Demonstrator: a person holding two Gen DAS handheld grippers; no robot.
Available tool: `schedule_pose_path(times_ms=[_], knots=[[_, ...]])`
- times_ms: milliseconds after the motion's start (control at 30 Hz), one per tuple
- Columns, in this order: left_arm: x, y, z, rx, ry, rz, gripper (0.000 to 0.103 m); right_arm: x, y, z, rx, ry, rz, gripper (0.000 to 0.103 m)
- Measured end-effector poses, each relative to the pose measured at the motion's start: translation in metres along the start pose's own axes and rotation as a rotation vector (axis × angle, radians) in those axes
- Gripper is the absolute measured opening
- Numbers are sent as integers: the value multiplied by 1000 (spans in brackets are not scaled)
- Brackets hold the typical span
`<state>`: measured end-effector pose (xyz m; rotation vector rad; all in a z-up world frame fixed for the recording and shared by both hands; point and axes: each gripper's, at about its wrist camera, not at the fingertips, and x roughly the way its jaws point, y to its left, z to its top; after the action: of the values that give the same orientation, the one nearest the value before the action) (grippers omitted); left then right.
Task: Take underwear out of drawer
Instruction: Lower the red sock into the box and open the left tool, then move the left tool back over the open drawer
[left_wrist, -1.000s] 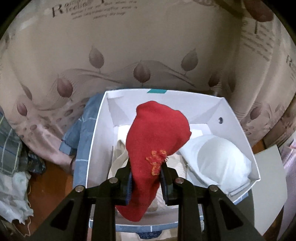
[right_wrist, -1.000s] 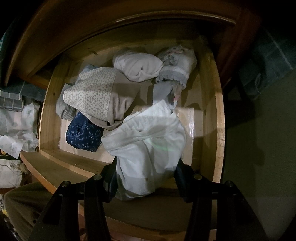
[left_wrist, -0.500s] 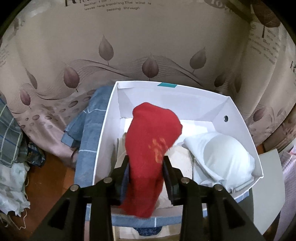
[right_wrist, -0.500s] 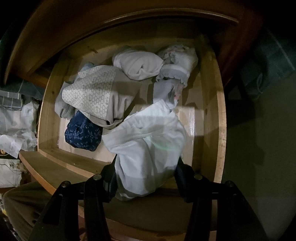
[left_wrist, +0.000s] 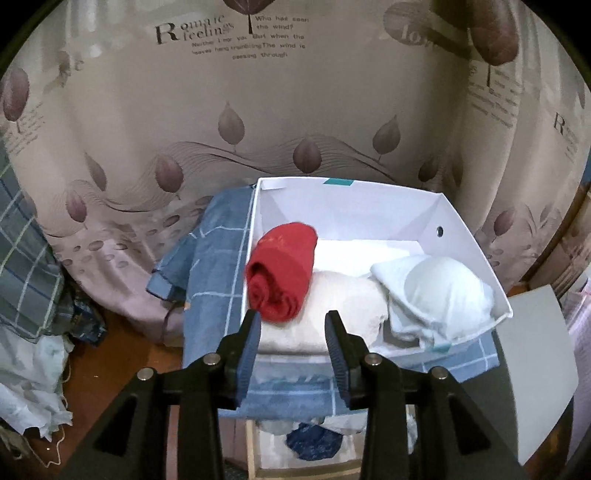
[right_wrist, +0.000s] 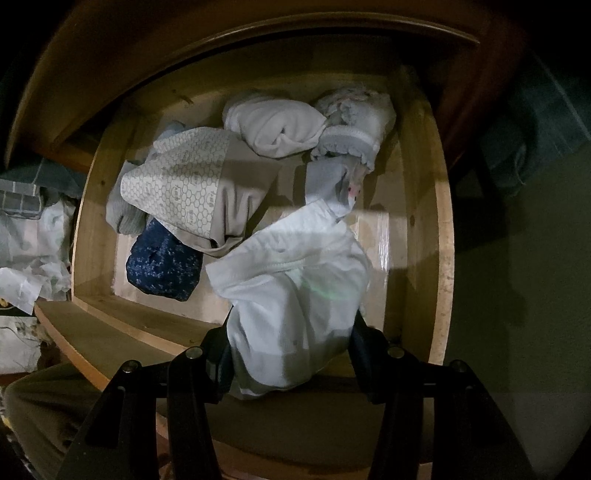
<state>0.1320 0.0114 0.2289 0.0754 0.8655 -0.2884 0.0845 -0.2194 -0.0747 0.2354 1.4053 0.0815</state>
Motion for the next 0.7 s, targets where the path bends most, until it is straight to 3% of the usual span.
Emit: schedule_pose_path(times_ms=[267, 500, 700], knots=[[-4, 8, -61, -15, 33, -24, 39, 2, 4, 2, -16, -2, -12, 50], [26, 10, -126, -16, 48, 59, 40, 2, 5, 2, -27, -12, -20, 50], [64, 0, -167, 14, 108, 76, 40, -1, 5, 2, -17, -38, -23, 49]])
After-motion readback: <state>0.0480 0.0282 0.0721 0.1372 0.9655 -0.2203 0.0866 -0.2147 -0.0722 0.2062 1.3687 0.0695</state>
